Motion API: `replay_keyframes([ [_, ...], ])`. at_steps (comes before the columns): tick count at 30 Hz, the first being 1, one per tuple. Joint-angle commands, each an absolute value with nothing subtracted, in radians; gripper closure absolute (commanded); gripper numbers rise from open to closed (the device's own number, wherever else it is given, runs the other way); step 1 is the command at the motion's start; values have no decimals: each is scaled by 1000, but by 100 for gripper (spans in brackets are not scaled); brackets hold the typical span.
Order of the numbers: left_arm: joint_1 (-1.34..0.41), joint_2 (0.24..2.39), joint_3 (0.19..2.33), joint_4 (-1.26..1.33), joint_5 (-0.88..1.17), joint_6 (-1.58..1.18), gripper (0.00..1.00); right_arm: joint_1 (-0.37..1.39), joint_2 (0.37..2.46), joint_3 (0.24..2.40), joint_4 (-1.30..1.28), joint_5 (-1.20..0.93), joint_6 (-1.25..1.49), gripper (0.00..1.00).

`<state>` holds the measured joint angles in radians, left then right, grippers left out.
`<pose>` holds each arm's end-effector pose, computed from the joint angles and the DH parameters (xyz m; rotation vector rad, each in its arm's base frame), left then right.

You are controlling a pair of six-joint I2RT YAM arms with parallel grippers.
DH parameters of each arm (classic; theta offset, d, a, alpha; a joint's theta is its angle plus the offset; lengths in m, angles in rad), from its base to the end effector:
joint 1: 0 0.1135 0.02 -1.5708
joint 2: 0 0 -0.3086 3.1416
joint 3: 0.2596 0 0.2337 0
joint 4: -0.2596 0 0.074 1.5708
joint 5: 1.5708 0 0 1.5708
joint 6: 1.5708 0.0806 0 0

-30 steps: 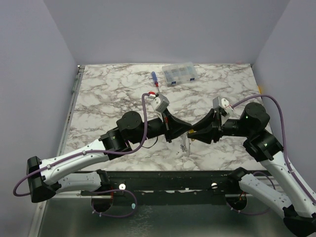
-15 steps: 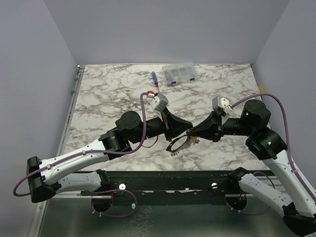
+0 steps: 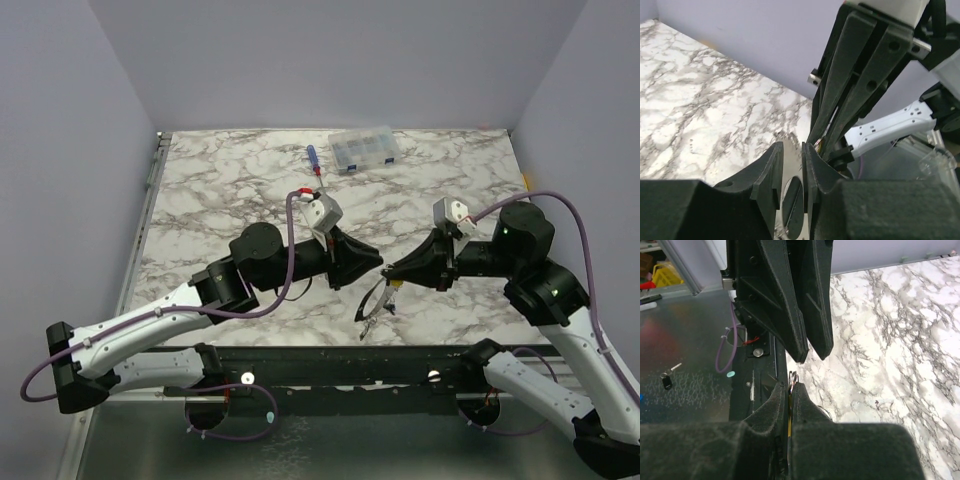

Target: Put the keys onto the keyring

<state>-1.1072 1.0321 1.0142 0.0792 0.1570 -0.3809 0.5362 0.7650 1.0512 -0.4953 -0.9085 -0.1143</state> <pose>0.0969 -0.2220 0.4437 0.7165 1.4963 -1.2862 0.0690 0.1149 0.4229 -1.1820 1.3978 1.1015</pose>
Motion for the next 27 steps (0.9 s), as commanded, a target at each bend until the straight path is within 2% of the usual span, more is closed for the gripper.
replay_keyframes([
  [1,-1108,961,1054,-56,212,-244,73,535,755,1123,-531,-986,-130,100],
  [3,-1108,941,1049,-77,278,-216,68,535,754,1137,-535,-1022,-127,100],
  [6,-1108,909,1025,-77,327,-194,55,535,757,1161,-538,-1074,-113,100],
  [9,-1108,902,1020,-74,381,-173,51,534,766,1180,-538,-1123,-96,100],
  [16,-1110,960,1016,56,478,-152,53,535,776,1164,-455,-1210,-17,100],
  [27,-1131,1007,1016,147,540,-181,60,535,779,1153,-442,-1210,-3,100],
])
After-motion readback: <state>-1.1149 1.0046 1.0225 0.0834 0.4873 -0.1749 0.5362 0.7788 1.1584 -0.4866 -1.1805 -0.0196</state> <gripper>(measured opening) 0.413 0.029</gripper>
